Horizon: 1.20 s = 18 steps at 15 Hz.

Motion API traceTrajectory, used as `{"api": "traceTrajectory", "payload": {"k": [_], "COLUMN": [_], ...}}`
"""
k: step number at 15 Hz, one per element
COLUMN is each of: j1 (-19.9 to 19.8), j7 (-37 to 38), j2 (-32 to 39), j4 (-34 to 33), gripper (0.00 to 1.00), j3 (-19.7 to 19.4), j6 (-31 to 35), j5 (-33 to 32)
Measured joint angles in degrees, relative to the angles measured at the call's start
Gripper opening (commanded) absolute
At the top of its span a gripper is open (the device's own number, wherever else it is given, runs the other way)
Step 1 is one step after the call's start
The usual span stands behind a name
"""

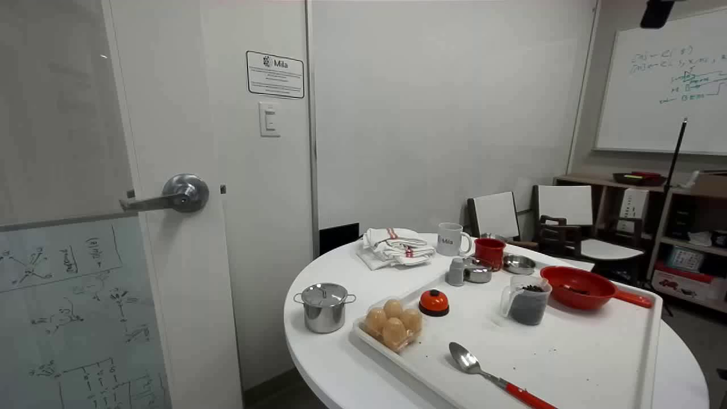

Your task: Pour some of the contents from the clear jug into the red bowl

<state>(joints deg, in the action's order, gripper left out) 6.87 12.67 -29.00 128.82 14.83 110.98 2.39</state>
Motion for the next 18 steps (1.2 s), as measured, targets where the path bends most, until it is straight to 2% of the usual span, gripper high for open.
{"api": "traceTrajectory", "payload": {"k": [11, 18], "j1": [0.0, -2.9], "j7": [0.8, 21.6], "j2": [0.0, 5.7], "j4": [0.0, -1.2], "gripper": [1.0, 1.0], "j3": [0.0, 1.8], "j6": [-0.1, 2.2], "j5": [0.0, -0.1]}}
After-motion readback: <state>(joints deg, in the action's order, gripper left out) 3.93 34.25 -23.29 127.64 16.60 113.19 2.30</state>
